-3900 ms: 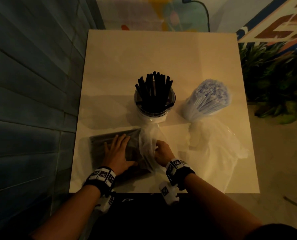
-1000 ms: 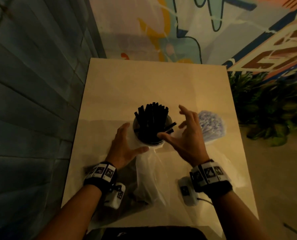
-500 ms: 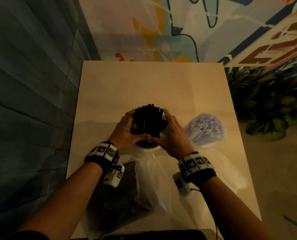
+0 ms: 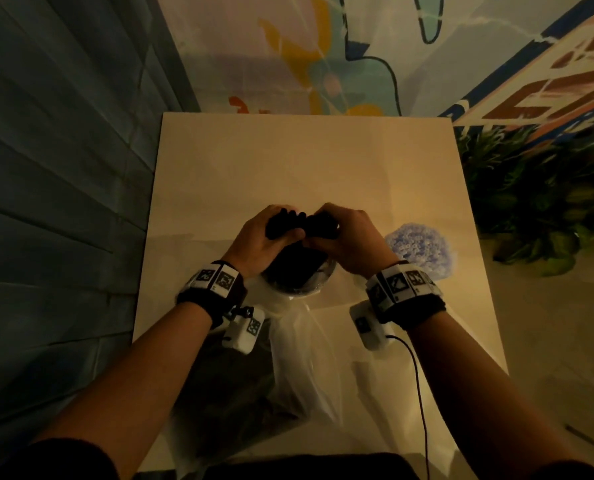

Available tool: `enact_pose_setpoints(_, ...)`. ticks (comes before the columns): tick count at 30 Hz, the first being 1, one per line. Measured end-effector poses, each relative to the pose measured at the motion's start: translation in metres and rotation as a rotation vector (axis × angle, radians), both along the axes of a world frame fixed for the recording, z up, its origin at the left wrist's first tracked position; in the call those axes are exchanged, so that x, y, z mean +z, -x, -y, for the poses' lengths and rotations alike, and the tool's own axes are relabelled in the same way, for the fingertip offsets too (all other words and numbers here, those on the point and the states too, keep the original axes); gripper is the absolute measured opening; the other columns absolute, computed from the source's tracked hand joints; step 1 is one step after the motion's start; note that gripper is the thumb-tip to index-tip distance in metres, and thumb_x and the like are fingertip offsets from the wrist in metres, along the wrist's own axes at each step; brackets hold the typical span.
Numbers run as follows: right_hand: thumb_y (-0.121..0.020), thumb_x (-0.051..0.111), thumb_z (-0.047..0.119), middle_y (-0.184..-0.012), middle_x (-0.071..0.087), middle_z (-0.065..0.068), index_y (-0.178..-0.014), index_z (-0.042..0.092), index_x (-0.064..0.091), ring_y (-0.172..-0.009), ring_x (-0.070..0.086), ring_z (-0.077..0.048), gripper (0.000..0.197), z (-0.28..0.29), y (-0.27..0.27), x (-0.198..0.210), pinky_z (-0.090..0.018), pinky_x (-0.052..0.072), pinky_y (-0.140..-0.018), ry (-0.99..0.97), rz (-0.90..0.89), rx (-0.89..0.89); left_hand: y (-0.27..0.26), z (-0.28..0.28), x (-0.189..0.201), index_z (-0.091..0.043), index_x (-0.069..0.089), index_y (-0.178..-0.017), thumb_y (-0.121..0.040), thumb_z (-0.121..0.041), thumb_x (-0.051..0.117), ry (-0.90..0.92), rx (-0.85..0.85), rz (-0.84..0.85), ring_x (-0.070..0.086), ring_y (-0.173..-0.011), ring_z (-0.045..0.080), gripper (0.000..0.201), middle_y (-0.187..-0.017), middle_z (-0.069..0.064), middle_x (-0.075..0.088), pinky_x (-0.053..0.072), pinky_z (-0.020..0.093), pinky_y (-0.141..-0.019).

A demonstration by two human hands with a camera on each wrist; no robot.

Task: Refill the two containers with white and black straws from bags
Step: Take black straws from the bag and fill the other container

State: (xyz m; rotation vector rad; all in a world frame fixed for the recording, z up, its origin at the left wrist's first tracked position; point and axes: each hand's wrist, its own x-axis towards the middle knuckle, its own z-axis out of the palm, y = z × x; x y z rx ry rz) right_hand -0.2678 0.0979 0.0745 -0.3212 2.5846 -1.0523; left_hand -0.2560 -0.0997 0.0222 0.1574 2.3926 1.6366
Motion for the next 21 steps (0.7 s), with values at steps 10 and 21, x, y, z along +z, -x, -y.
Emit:
enact_pose_setpoints(10,-0.091,0.070,0.032,-0.061,0.046,0.013,-0.108,0.016,0.061,-0.053,0.050,-0.003,0.025,-0.022,-0.078,0.016,-0.008,0.033,-0.051,0.150,-0.333,-0.266,-0.044,0.034,-0.012,-0.031,0.025,-0.149,-0.067,-0.067,0.071,-0.045,0.233,0.189,0.043,-0.130,0.008,0.101,-0.143,-0.011,0.042,0.039,0.029,-0.104)
enact_pose_setpoints(21,-0.095,0.055,0.020,-0.104,0.067,0.000,-0.113,0.015,0.068,-0.096,0.062,-0.015,0.023,-0.008,-0.194,-0.105,-0.024,0.044,-0.080,-0.188,0.621,0.012,-0.206,0.071,-0.062,-0.029,-0.012,-0.154,-0.054,-0.080,0.069,0.899,-0.356,0.427,-0.008,-0.150,0.019,0.139,-0.163,-0.005,-0.010,0.000,0.051,-0.120)
